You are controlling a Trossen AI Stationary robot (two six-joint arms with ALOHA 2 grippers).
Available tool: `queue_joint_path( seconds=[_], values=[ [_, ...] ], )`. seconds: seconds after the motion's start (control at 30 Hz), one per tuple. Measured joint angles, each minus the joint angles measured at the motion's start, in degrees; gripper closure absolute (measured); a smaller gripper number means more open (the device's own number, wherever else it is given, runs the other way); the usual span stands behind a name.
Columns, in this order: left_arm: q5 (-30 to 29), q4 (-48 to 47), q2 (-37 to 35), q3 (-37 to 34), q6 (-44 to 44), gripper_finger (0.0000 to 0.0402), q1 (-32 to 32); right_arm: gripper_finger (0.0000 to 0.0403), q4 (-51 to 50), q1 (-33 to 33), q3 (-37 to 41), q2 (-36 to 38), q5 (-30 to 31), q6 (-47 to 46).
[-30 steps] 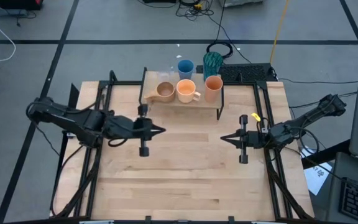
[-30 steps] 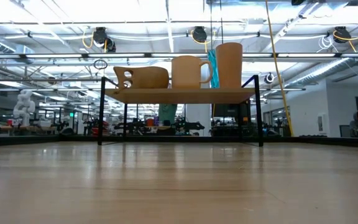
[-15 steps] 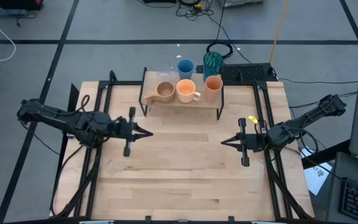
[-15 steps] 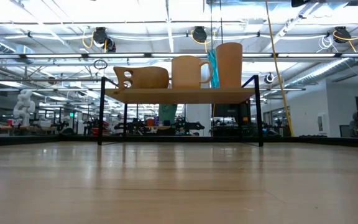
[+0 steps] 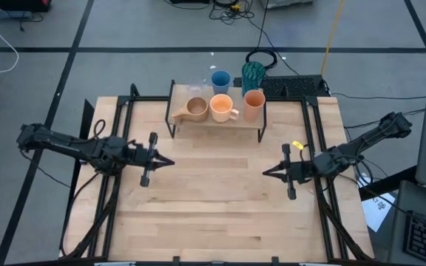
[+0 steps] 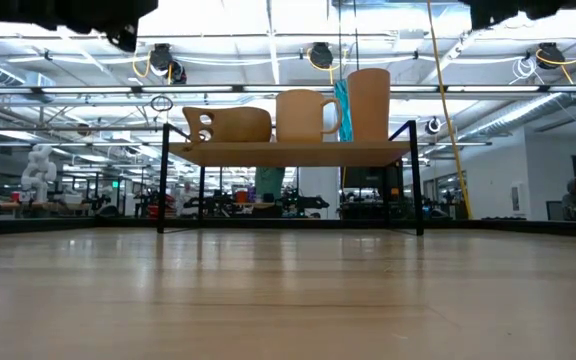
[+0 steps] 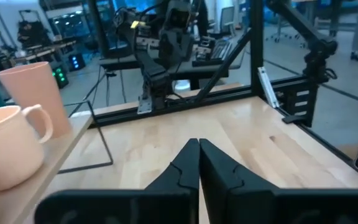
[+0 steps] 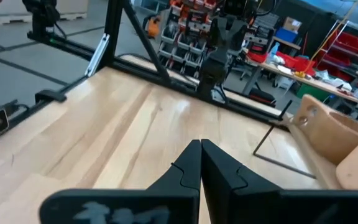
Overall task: Stack small to large cups/mugs on shelf
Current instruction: Return to Home Position
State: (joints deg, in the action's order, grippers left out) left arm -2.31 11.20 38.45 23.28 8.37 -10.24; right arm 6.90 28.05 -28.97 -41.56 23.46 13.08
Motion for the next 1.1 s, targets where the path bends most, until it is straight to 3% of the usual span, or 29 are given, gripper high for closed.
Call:
queue_joint_path(
  seconds=[0.23, 0.5, 1.1],
  values=[
    [2.10, 6.04, -1.98, -5.76, 0.12, 0.0389, 0.04, 0.0403, 6.43, 0.00, 5.54, 1.17, -0.17, -0.09],
    [2.25, 10.13, -2.18, -9.85, -0.53, 0.0391, 0.04, 0.0403, 14.54, -3.17, 12.80, 4.73, -8.91, -0.26],
    [3.02, 20.25, -2.16, -18.73, -1.56, 0.0391, 3.16, 0.0403, 17.55, -12.78, 19.38, 9.86, -19.28, -0.62]
  ],
)
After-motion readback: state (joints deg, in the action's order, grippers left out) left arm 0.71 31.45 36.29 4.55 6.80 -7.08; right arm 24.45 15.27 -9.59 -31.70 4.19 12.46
